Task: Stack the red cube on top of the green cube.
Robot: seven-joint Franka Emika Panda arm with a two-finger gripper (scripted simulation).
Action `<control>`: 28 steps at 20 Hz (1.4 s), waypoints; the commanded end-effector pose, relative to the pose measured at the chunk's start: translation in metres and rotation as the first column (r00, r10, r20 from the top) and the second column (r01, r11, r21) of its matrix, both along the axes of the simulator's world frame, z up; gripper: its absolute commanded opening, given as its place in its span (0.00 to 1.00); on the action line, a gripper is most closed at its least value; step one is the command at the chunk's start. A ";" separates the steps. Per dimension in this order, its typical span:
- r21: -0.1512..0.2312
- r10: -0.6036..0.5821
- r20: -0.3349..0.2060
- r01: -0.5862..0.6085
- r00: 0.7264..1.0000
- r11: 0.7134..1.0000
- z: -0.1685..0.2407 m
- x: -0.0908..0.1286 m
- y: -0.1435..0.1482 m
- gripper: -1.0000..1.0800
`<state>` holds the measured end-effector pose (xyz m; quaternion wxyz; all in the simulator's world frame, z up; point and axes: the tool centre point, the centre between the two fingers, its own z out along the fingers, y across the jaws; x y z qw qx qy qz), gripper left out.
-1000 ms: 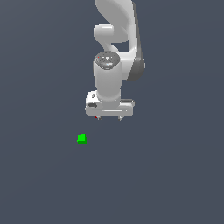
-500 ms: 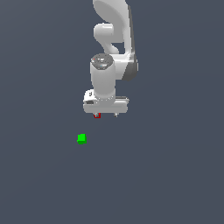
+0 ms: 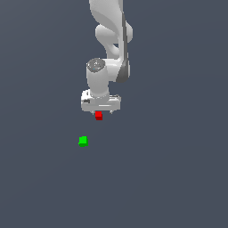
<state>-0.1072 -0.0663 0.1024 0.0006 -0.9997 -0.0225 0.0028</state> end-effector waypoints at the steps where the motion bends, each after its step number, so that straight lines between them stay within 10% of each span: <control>1: -0.001 0.013 0.002 -0.013 1.000 1.000 -0.010 -0.014 -0.009 0.96; 28: -0.001 0.039 0.005 -0.039 0.999 0.999 -0.074 -0.042 -0.031 0.96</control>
